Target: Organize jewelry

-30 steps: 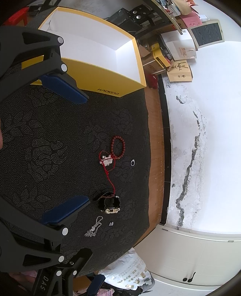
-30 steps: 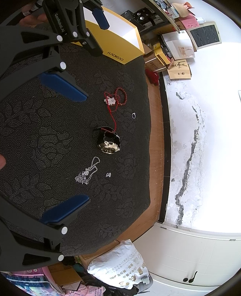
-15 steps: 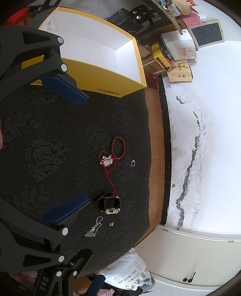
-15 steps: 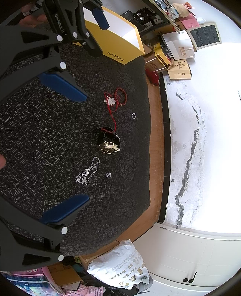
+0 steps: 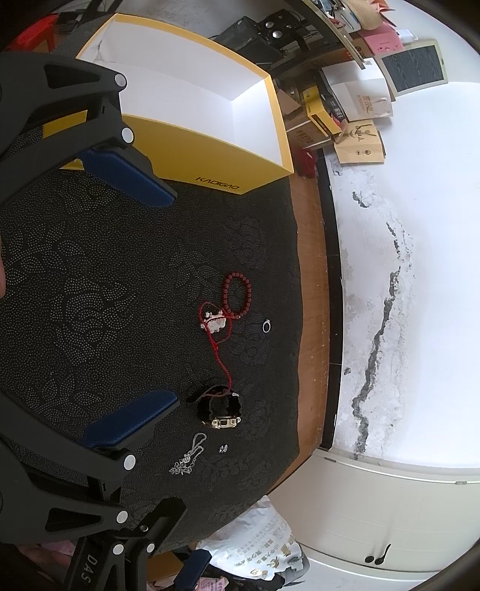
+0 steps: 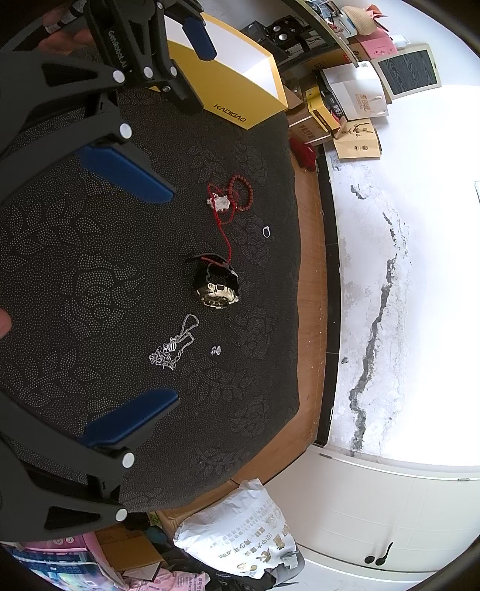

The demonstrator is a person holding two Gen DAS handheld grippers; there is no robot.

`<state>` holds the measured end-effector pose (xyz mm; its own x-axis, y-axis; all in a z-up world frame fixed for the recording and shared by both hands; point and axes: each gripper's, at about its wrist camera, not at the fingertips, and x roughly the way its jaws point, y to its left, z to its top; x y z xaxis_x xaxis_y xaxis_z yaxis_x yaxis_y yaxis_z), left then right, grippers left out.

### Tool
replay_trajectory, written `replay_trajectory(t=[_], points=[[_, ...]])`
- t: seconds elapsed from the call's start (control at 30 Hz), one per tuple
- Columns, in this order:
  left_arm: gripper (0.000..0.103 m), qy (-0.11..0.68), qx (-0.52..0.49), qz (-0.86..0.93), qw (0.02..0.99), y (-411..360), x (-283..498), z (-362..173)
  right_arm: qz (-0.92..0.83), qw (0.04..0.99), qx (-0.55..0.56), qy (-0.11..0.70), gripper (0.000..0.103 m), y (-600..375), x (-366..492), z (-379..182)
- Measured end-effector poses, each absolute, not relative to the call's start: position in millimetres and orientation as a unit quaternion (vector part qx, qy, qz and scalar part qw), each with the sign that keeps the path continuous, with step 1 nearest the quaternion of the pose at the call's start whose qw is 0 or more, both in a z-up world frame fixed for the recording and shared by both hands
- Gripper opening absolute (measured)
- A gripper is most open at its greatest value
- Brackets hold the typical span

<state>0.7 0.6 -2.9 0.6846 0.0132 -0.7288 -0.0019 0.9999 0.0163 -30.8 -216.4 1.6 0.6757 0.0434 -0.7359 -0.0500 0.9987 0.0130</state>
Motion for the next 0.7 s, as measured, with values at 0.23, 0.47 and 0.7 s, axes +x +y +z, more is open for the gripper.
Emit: replay_trajectory(t=[0.23, 0.47, 0.7], points=[[0.097, 0.398, 0.007, 0.005, 0.917, 1.1, 1.6, -3.2, 0.026, 0.915, -0.005, 0.403, 0.097, -216.0, -30.8, 1.4], [0.097, 0.401, 0.007, 0.006, 0.916, 2.0, 3.4, -6.4, 0.026, 0.915, -0.004, 0.402, 0.097, -215.9, -29.7, 0.7], [0.097, 0.403, 0.008, 0.005, 0.915, 0.5, 5.3, -10.2, 0.027, 0.915, -0.004, 0.403, 0.097, -216.7, -30.2, 0.3]])
